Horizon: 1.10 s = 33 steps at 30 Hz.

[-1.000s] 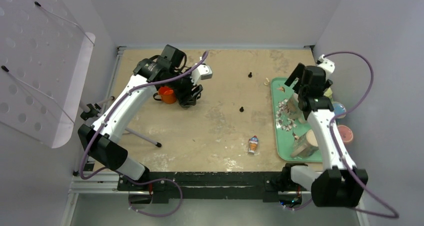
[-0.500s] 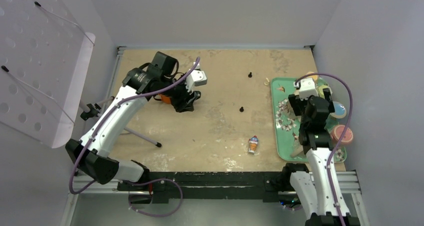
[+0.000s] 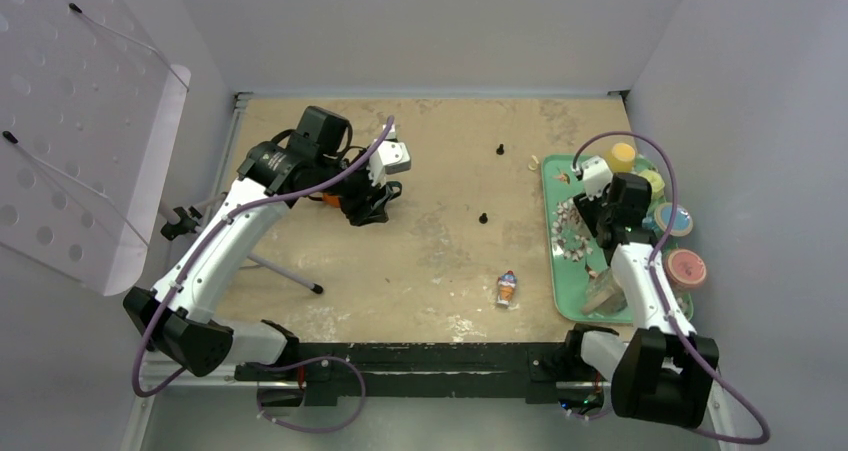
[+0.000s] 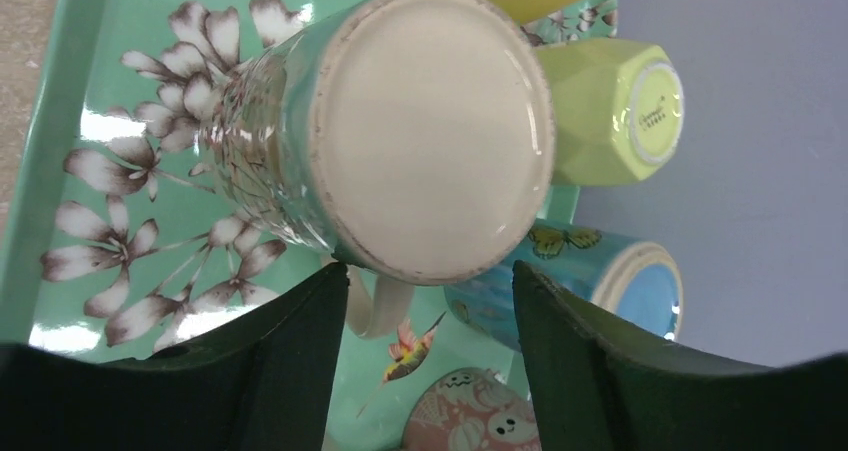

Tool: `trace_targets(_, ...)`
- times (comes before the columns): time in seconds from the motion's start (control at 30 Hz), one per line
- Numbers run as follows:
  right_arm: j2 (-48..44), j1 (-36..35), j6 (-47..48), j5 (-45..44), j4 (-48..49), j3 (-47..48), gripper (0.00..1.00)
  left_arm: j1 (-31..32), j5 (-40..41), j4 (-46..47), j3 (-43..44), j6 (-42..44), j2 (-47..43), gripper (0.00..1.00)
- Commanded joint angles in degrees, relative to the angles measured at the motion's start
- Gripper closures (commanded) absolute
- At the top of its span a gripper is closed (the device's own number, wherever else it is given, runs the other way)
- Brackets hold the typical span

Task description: Turn the mug right side up

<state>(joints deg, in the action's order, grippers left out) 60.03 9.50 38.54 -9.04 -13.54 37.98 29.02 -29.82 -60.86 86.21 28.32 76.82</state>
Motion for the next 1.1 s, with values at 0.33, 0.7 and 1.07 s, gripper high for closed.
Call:
trace_targets(0.33, 11.10, 2.26, -2.24, 11.18, 7.23, 3.79, 0.44, -0.32, -0.15, 2.63, -0.97, 1.66, -1.20, 0.40)
trace_targets(0.7, 15.32, 2.36, -3.74, 10.51, 13.15, 3.42, 0.62, -0.36, -0.23, 2.32, -0.52, 1.84, -1.05, 0.40)
trace_targets(1.07, 20.29, 2.43, -5.45, 11.62, 13.22, 4.68, 0.78, -0.36, 0.03, 2.28, -0.54, 1.94, -0.47, 0.40)
